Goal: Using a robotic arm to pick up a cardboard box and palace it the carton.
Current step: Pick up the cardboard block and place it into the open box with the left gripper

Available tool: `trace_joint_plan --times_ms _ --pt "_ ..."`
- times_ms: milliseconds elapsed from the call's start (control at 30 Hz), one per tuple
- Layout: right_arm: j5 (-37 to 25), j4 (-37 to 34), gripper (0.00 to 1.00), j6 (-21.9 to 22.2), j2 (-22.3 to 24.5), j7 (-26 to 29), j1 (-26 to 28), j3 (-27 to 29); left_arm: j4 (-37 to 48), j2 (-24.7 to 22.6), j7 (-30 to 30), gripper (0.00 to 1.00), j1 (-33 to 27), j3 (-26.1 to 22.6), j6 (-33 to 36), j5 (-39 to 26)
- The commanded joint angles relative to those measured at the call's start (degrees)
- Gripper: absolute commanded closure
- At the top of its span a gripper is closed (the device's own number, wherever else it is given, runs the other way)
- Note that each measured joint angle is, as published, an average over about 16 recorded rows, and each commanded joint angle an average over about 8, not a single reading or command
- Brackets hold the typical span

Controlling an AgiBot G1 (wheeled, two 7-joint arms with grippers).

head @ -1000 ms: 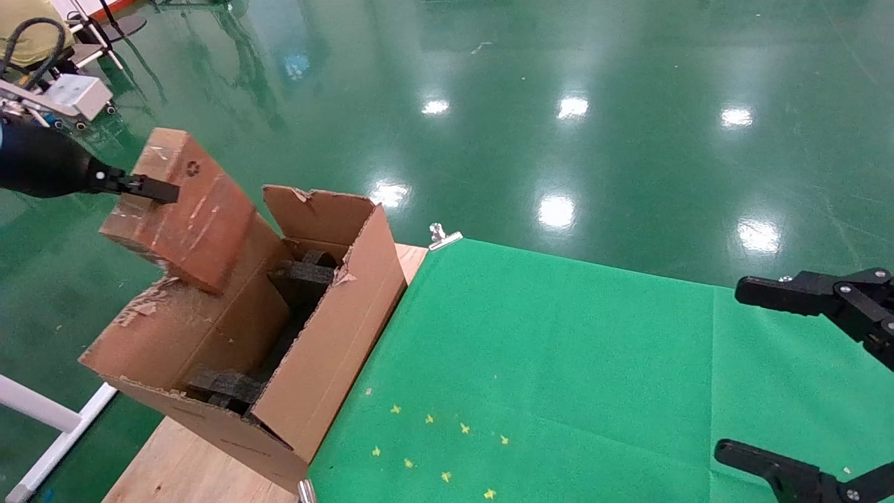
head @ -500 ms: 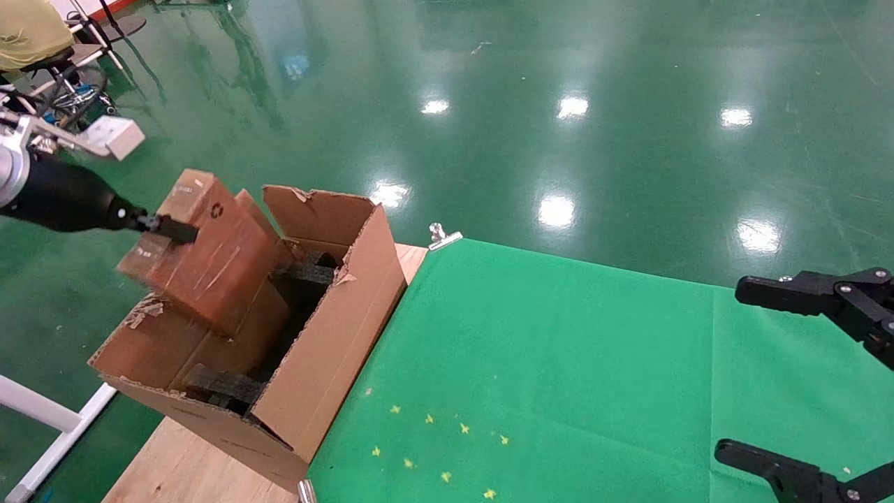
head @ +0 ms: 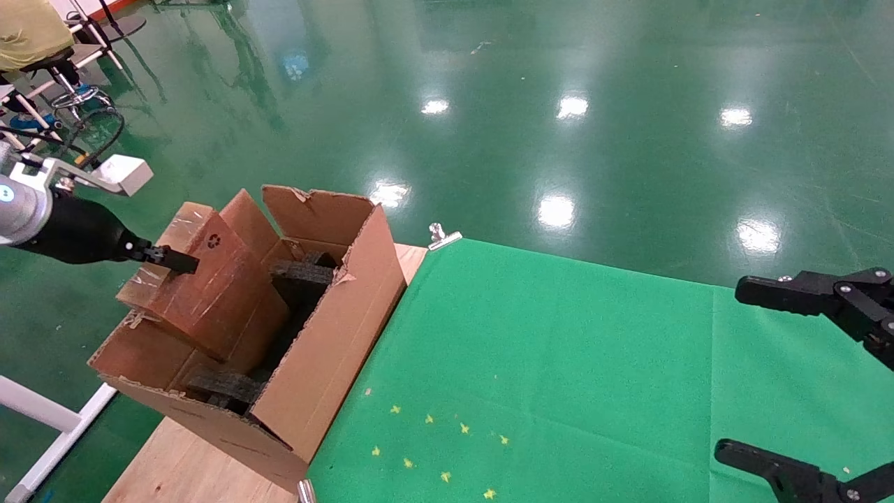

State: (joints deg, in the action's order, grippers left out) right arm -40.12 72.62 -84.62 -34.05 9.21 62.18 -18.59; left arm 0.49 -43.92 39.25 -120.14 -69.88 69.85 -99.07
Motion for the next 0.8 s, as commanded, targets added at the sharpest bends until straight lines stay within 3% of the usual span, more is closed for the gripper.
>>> trace_joint_plan --times_ms 33,800 --pt "0.0 0.0 0.0 0.0 0.0 0.0 0.0 0.0 0.17 0.04 0.14 1.0 0.88 0.29 -0.57 0.41" --pt "0.02 0.0 0.0 0.01 0.01 -0.01 0.01 -0.03 0.02 -0.49 1.1 1.0 10.12 2.02 -7.54 2.86"
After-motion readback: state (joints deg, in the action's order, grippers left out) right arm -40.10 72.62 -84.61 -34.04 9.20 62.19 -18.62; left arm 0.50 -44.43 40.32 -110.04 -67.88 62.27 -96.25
